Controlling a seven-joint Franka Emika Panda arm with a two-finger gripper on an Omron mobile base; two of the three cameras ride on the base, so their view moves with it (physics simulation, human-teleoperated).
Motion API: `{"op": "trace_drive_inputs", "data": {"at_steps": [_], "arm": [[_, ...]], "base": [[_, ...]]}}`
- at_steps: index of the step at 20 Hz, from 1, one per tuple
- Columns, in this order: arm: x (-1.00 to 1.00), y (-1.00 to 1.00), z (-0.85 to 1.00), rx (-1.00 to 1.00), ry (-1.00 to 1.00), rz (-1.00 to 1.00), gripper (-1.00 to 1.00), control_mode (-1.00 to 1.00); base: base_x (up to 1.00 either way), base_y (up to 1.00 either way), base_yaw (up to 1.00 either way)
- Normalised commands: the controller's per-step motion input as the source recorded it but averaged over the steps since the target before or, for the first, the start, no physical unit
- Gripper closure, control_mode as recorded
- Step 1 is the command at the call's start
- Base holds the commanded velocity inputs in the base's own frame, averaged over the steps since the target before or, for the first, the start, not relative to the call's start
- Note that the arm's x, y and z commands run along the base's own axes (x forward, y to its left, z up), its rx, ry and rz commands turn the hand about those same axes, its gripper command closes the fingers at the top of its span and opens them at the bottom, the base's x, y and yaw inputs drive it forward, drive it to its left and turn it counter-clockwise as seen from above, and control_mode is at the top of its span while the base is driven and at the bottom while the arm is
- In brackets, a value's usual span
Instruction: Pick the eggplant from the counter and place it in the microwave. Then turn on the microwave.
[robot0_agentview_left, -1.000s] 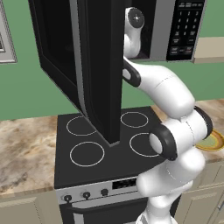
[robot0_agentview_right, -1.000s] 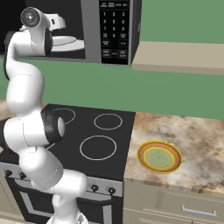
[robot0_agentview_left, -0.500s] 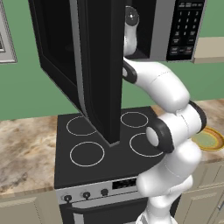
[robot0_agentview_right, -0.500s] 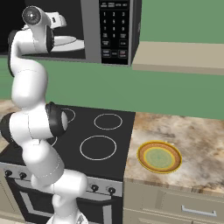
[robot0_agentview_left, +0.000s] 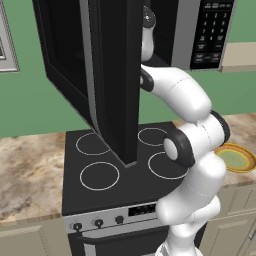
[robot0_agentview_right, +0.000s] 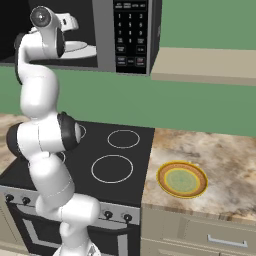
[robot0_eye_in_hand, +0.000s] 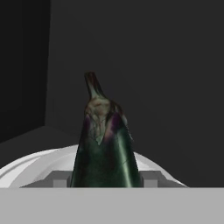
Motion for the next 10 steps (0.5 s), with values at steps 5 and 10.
{"op": "trace_drive_inputs", "data": {"at_steps": [5, 10], "arm": [[0.12, 0.03, -0.01, 0.0, 0.0, 0.0, 1.0, -1.0], [0.11, 0.02, -0.04, 0.0, 0.0, 0.0, 1.0, -1.0]], "base": [[0.0, 0.0, 0.0], [0.0, 0.0, 0.0]]}}
